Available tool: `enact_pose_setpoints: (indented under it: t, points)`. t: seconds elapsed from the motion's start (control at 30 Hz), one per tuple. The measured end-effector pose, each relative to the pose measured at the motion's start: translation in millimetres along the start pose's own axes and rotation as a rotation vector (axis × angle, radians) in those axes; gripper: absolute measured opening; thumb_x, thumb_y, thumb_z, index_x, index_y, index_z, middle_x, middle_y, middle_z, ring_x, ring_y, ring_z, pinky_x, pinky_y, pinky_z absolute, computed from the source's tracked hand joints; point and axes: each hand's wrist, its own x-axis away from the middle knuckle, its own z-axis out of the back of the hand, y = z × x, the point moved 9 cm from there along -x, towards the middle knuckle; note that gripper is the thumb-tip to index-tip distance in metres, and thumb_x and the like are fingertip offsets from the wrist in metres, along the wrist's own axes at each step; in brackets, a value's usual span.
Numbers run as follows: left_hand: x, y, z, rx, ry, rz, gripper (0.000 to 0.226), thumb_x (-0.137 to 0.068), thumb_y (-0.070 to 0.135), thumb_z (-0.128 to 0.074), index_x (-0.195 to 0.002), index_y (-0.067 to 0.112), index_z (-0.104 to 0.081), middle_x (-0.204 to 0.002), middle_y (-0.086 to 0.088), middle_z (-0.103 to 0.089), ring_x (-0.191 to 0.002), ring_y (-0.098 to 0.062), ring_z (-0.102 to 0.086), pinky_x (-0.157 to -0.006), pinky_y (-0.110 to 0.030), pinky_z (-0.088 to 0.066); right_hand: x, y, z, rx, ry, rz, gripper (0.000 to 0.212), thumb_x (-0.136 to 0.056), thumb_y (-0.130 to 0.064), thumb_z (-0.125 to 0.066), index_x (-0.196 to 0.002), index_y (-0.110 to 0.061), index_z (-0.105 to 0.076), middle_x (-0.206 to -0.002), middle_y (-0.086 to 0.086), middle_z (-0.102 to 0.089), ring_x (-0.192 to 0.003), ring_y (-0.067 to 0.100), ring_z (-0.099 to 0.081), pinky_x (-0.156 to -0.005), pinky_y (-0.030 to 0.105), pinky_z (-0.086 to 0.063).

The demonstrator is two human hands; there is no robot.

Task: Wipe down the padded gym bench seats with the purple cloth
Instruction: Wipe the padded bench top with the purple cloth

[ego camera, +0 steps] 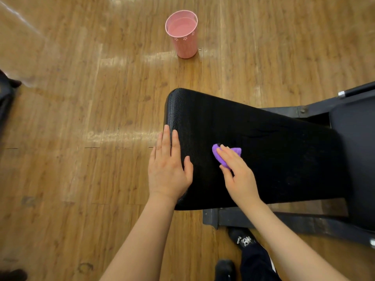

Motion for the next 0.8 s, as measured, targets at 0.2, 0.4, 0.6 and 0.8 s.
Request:
enact_pose_setpoints:
  t: [0.2,0.4,0.6,0.8]
  points:
    - [1,-1,0,0.005,0.005,-0.003,0.065,-0.086,0.032,-0.039,-0.141,-0.003,-0.039,-0.15,-0.023,-0.034,-0.134,-0.038,-0.04,-0.097,-0.051,-0.048,-95,-6,37,-0.012,0.126,-0.024,0.046,-0.091,0.002,-0.049,-0.135,-0.012,-0.048,-0.141,0.004,-0.047,-0.133,0.01,-0.036,-0.113,0.029,-0.026]
    - [1,0,2,0.01,0.015,-0.007,0.065,-0.086,0.032,-0.04,-0.14,-0.003,-0.041,-0.149,-0.023,-0.035,-0.133,-0.038,-0.042,-0.096,-0.048,-0.048,-151,7,17,0.023,0.089,-0.149,0.043,-0.096,-0.009,-0.047,-0.138,-0.016,-0.045,-0.142,-0.001,-0.046,-0.131,0.013,-0.04,-0.105,0.021,-0.027]
    - [0,1,1,0.016,0.011,-0.007,0.065,-0.085,0.031,-0.039,-0.139,-0.004,-0.041,-0.149,-0.024,-0.035,-0.133,-0.039,-0.042,-0.095,-0.048,-0.049,-74,2,10,-0.039,0.172,-0.103,0.045,-0.09,0.002,-0.053,-0.133,-0.011,-0.05,-0.136,0.006,-0.052,-0.128,0.014,-0.045,-0.107,0.026,-0.032]
    - [1,0,1,0.011,0.013,-0.011,0.065,-0.086,0.032,-0.039,-0.14,-0.004,-0.041,-0.149,-0.024,-0.034,-0.132,-0.039,-0.042,-0.096,-0.047,-0.048,62,5,-11,-0.049,0.099,-0.038,0.056,-0.084,0.009,-0.056,-0.133,-0.016,-0.044,-0.134,-0.004,-0.049,-0.131,0.002,-0.037,-0.111,0.021,-0.026]
